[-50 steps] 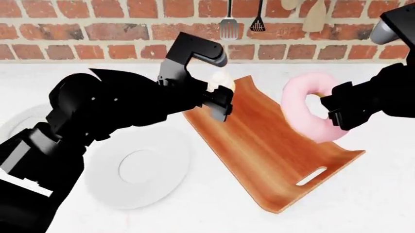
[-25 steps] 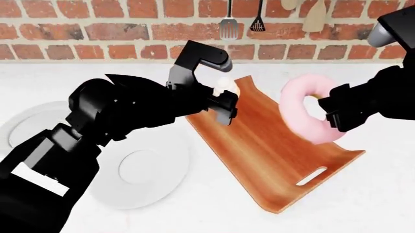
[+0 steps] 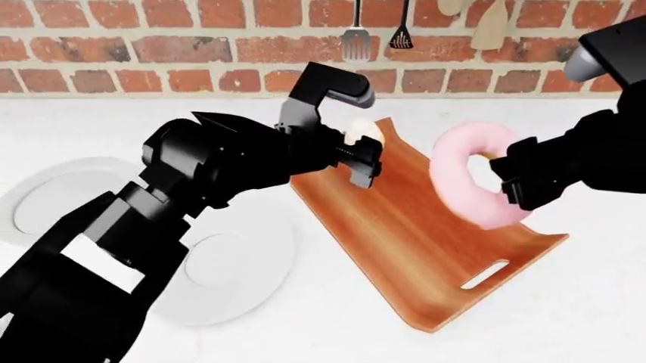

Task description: Move the dessert items from the plate to the tray.

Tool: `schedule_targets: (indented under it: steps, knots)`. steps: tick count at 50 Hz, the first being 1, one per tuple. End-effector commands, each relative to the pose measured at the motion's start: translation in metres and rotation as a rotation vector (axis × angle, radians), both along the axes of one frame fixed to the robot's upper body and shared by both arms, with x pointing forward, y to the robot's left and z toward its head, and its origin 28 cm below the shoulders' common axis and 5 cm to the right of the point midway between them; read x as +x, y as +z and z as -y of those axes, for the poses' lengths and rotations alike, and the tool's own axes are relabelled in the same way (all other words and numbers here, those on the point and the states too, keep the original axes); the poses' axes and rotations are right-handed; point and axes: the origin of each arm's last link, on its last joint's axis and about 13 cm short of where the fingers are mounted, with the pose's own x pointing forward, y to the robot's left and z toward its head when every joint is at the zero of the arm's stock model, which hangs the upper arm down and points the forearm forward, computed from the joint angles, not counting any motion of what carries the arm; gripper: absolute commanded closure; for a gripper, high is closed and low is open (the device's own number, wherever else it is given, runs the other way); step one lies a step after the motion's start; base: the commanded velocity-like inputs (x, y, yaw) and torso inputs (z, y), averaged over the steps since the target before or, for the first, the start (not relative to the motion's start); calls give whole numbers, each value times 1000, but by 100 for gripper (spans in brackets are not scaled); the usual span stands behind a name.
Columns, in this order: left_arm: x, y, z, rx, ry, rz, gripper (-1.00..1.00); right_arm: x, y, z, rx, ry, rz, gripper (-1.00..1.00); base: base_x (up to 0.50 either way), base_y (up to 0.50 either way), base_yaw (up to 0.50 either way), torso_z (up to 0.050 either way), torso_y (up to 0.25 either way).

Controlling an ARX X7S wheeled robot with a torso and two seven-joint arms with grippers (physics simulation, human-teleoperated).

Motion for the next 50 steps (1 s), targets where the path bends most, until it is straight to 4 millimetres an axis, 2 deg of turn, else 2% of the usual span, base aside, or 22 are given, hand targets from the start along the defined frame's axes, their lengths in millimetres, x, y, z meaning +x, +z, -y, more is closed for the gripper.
schedule_targets:
  steps: [1, 15, 17, 22, 49, 50]
  knots:
    - [10, -11, 7, 13, 20, -30, 100, 1, -3, 0, 3, 4, 1, 100, 0, 0, 0, 0, 0]
    - [14, -20, 11, 53, 12, -62, 100, 2, -5, 2, 11, 4, 1, 100, 0, 0, 0, 1, 0]
    - [14, -11, 12, 89, 0, -64, 100, 2, -7, 3, 13, 5, 0, 100, 0, 0, 0, 0, 0]
    - [13, -6, 13, 118, -15, -77, 100, 3, -9, 3, 17, 5, -1, 100, 0, 0, 0, 0, 0]
    - [12, -20, 12, 141, -6, -104, 100, 9, -14, 1, 28, 15, -7, 100, 0, 0, 0, 0, 0]
    - [12, -20, 12, 141, -6, -104, -100, 9, -14, 1, 28, 15, -8, 100, 0, 0, 0, 0, 0]
